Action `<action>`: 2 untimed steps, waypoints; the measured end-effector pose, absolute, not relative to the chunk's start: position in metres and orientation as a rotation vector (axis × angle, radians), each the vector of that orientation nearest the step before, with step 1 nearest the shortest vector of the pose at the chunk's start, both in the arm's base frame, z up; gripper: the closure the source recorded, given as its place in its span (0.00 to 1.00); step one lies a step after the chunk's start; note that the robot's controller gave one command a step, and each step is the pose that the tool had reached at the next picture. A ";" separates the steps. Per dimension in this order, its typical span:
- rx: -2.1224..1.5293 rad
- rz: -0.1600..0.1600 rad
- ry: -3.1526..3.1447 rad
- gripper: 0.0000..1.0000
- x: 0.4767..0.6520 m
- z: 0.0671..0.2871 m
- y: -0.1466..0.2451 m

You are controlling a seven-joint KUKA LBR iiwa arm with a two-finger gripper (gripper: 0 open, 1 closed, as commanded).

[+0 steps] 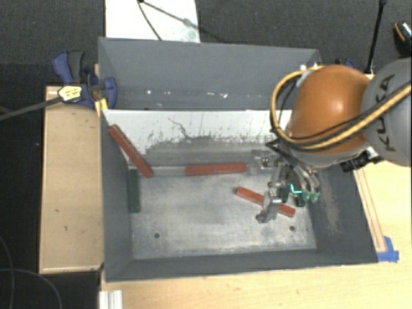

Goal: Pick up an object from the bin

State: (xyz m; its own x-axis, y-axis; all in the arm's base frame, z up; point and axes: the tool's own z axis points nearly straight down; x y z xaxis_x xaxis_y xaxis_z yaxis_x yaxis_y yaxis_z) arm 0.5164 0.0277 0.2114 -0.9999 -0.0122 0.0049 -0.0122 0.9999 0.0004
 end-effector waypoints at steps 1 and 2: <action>0.498 0.003 -3.109 0.00 0.511 0.268 -0.012; 0.593 -0.004 -3.080 0.00 0.507 0.086 -0.029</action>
Offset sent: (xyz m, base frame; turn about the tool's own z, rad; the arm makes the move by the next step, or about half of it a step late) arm -0.0066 -0.0381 0.0542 -0.3080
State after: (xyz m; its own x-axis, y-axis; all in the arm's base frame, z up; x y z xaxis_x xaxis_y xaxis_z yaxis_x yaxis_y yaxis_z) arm 0.5070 -0.0288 0.0864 -0.9284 -0.3716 0.0047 -0.3716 0.9284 0.0035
